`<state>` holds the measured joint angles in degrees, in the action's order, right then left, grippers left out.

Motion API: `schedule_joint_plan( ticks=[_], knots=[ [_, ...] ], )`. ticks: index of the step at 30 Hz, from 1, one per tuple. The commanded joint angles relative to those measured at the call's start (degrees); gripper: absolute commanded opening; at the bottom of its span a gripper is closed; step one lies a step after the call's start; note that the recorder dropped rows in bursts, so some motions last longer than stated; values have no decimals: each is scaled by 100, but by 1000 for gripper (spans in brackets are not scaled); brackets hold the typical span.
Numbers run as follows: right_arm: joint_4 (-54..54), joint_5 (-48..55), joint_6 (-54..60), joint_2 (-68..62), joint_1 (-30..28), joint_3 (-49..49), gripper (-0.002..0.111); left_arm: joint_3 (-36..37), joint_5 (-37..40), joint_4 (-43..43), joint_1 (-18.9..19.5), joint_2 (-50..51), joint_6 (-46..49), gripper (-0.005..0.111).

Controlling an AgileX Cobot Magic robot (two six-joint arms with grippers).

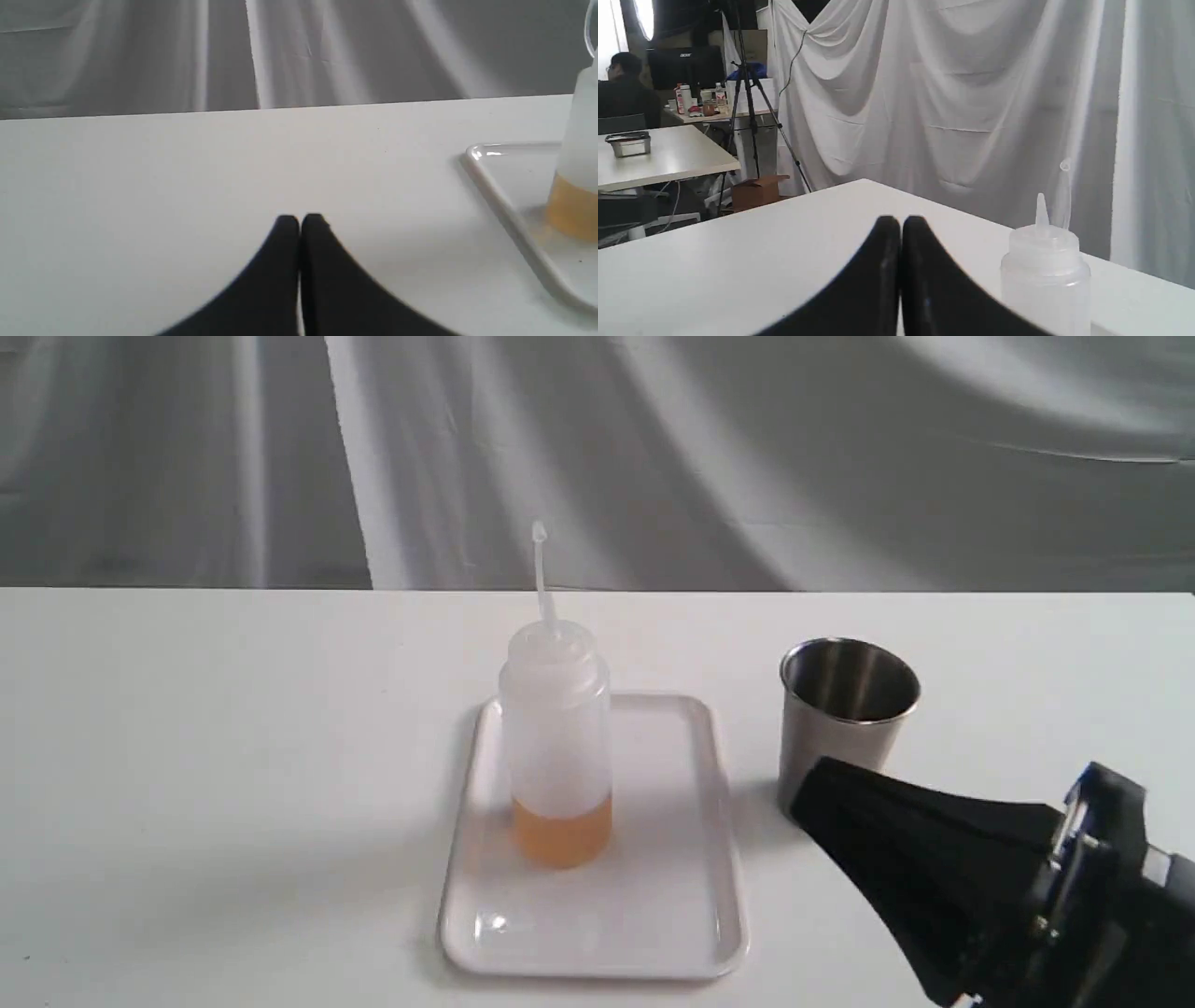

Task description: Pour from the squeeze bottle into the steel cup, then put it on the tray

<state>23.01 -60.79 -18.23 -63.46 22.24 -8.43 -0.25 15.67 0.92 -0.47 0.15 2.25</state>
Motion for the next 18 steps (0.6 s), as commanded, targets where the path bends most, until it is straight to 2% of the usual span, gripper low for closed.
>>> schedule_joint_plan(
  ticks=[1, 8, 18],
  knots=[
    [190, 78, -39, 263, -9, 289, 0, 25, -43, 4, -36, -15, -12, 0],
    [398, 210, -55, 619, -9, 835, 0, 25, -43, 4, -36, -15, -12, 0],
    [445, 239, -55, 665, -9, 843, 0, 25, -43, 4, -36, -15, -28, 0]
  ],
)
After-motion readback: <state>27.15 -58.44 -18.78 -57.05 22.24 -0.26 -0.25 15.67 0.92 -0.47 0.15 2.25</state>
